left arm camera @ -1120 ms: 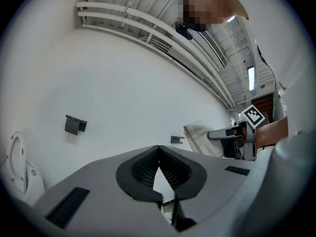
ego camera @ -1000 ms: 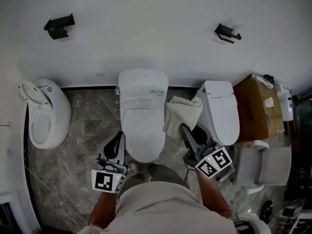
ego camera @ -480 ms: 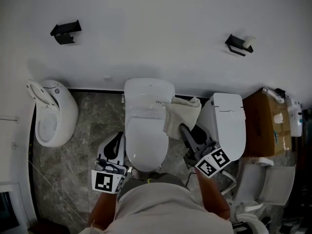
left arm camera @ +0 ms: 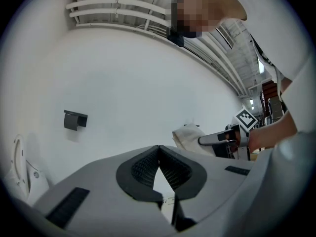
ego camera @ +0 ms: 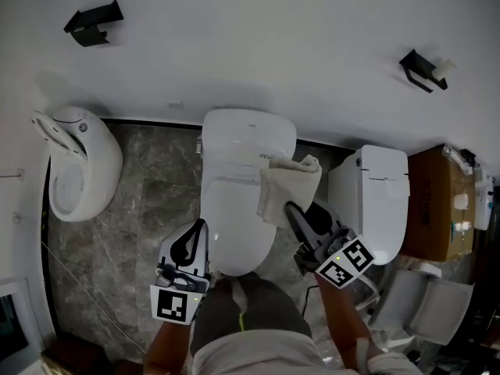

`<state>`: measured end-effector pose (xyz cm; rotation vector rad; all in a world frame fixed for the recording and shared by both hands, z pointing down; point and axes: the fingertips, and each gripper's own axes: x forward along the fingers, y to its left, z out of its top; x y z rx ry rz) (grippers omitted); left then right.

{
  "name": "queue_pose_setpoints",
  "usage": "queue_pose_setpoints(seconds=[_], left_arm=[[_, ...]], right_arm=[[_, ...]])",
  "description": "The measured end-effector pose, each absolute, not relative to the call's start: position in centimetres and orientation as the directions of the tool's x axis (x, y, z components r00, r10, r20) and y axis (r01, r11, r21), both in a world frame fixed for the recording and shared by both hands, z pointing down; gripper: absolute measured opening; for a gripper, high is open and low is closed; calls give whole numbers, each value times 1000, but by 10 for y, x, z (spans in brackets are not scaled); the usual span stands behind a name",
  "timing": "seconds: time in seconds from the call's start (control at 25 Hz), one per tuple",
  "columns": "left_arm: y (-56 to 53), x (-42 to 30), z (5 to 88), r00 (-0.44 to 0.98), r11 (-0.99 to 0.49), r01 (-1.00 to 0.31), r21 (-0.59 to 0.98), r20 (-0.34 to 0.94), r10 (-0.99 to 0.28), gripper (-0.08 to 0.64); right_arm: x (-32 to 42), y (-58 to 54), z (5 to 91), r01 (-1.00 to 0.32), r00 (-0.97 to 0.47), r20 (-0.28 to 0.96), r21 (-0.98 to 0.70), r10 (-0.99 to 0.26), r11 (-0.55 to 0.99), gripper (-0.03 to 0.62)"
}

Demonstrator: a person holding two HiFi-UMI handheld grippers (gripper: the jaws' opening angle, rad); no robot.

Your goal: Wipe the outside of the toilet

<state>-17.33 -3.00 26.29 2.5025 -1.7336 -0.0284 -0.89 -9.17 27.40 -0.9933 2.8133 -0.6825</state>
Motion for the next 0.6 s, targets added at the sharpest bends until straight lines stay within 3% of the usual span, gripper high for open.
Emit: queue_pose_setpoints(seconds=[0.6], left_arm=[[-97,-165,390,292,-285,-955,85,90,-952,17]], right_arm=[[-53,-189,431,-455,-870,75,-505,-488,733,117]])
